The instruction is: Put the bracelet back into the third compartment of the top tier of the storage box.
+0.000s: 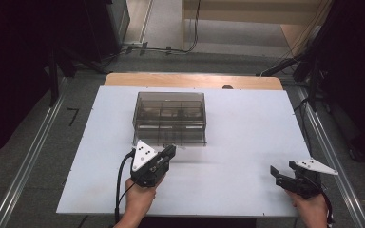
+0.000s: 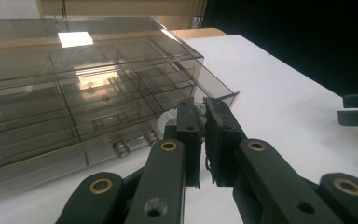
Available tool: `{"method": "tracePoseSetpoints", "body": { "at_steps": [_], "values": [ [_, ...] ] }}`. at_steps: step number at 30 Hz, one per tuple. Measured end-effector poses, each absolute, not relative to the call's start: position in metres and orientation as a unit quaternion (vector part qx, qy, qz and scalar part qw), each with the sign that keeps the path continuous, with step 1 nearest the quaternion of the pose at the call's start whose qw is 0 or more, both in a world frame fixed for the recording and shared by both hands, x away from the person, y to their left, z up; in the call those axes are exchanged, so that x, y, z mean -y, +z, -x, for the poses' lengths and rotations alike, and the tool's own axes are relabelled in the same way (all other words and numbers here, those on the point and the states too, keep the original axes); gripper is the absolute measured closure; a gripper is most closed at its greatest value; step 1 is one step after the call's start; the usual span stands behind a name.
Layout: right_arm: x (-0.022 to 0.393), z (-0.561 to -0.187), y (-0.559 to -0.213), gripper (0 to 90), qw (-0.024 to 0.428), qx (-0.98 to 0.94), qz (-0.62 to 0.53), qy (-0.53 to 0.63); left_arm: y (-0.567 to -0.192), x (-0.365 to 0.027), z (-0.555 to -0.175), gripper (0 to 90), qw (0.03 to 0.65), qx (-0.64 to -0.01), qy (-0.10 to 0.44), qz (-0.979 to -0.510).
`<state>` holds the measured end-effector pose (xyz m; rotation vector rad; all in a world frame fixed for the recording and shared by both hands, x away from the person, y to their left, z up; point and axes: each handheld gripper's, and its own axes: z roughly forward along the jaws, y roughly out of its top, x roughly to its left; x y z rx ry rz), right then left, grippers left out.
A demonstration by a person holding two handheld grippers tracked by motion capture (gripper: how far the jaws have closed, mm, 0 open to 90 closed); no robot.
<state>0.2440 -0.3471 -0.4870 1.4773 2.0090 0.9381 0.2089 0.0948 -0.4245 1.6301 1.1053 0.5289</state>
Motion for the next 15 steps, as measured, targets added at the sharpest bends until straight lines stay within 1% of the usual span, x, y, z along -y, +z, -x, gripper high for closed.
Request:
{"method": "tracePoseSetpoints", "body": {
  "at_steps": [15],
  "values": [
    [0.3468, -0.2444, -0.4874, 22.3, 0.237, -0.733, -0.538, 0.342, -0.4200, -0.0911, -0.2155, 85.1, 0.532, -0.459, 0.225, -0.675]
  ]
}}
